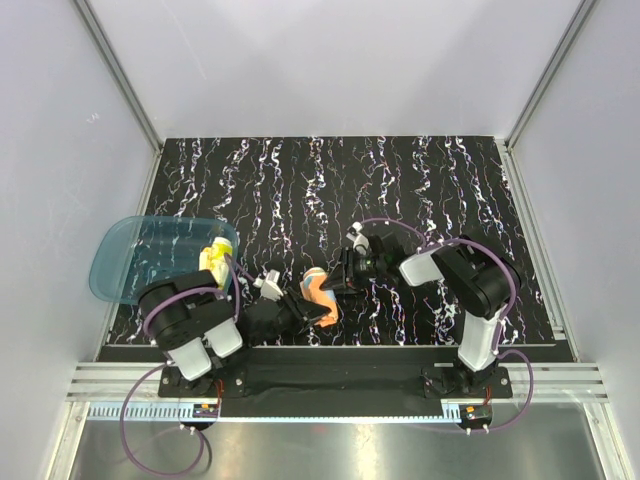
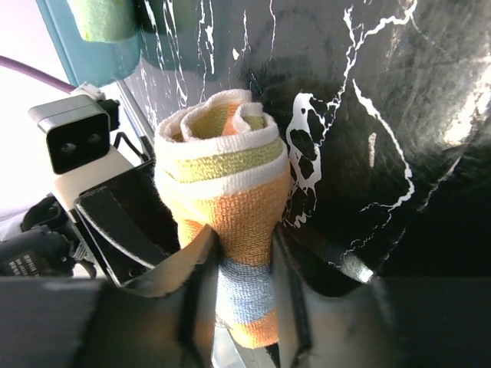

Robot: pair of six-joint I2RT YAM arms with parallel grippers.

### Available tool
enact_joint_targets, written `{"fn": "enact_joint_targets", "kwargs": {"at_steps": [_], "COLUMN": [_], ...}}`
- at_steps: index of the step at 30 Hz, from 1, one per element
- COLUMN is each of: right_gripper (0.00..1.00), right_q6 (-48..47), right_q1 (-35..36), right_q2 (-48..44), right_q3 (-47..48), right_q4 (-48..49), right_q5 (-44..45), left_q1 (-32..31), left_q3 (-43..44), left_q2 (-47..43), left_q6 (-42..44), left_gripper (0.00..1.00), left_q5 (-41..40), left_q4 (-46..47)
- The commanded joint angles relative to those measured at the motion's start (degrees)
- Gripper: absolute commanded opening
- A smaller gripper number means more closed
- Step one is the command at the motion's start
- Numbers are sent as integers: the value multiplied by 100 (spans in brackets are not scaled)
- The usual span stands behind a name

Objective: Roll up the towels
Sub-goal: Roll the towel, then place the rolled towel into the container

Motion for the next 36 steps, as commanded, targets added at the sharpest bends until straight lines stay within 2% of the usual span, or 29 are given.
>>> {"fn": "enact_joint_targets", "kwargs": {"at_steps": [1,2,4,5,6,8,11,12,14,15,17,18,19,24,29,36], "right_gripper": [30,28,25,24,24,23,22,22,22,22,21,21,22,21,21,21], "right_q6": [71,28,-428,-621,-919,-1140,-1291,-1361,-1423,-1440,-1449,-1458,-1476,-1458,-1406,-1370], "right_q1": [206,206,276,320,364,373,373,382,382,382,390,399,417,522,601,768], "right_q2": [23,-56,-231,-380,-434,-487,-496,-496,-539,-557,-636,-654,-680,-900,-1032,-971], "right_q3": [-190,-181,20,134,309,477,601,653,697,706,741,759,785,882,882,935], "right_q4": [156,-106,-799,-1559,-1837,-2329,-2926,-3043,-3279,-3342,-3535,-3623,-3719,-4160,-4300,-4309], "right_q5": [119,180,732,1013,1407,1595,2078,2314,2474,2631,2773,2982,3106,3573,3670,3644], "left_q1": [57,57,66,66,66,66,57,66,22,-4,-144,-214,-346,-461,-461,-452], "left_q3": [-581,-573,-555,-520,-485,-415,-72,146,375,699,1069,1210,1429,1861,2020,2256], "left_q2": [505,559,629,630,604,437,-72,-247,-845,-1056,-1601,-1751,-2022,-2534,-2763,-2289], "left_q6": [102,111,102,119,137,259,531,619,926,1050,1313,1367,1411,1569,1631,1877], "left_gripper": [22,32,41,48,50,56,60,62,64,67,70,72,75,79,80,79], "left_q5": [199,216,269,287,322,357,357,366,287,104,-195,-553,-722,-1382,-1708,-1682], "left_q4": [739,800,836,845,723,477,-558,-1327,-2288,-3319,-4440,-5360,-5699,-7211,-7698,-6952]}}
